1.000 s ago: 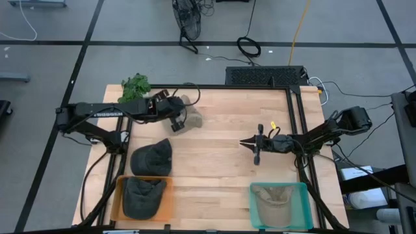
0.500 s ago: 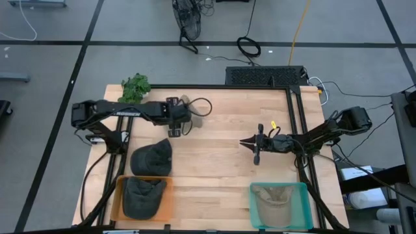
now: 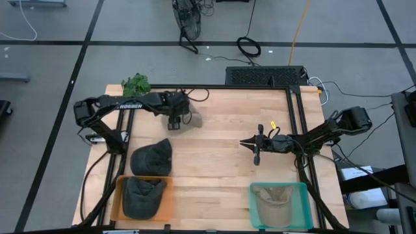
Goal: Pick & Place hat
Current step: Put the brown cap into the blue bin
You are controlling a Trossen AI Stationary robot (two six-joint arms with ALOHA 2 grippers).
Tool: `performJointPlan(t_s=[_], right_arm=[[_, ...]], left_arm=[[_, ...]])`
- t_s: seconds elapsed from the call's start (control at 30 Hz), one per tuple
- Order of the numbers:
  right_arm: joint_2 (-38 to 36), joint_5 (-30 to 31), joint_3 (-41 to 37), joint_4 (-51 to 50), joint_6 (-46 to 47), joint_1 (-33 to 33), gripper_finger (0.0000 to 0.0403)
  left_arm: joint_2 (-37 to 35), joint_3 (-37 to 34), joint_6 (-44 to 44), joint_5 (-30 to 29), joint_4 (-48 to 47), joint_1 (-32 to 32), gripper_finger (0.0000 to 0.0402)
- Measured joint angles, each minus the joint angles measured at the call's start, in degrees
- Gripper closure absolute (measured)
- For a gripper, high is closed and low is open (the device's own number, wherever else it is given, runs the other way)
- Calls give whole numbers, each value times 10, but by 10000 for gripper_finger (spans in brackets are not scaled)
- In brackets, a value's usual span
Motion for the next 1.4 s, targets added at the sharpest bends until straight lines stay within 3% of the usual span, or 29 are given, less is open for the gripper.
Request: performJointPlan(t_s=[0.23,0.47,0.67,0.93,1.03,1.13,1.4], right_arm=[[0,0,0,-4,0,0,380],[0,0,0,-13,1,0,380],[0,0,0,-16,1,0,380],[0,0,0,-17,2,0,380],[0,0,0,-17,1,0,380],[0,0,0,-17,1,0,380],[0,0,0,-16,2,0,380]], left_arm=[[37,1,32,30,9,0,206],[70,1,49,16,3,-1,233],[51,1,65,-22,-7,-2,252],[-15,1,60,-33,-28,-2,254],[-26,1,44,7,-56,0,254],[-19,1,39,24,-80,0,254],[38,0,81,-25,-37,-7,248]])
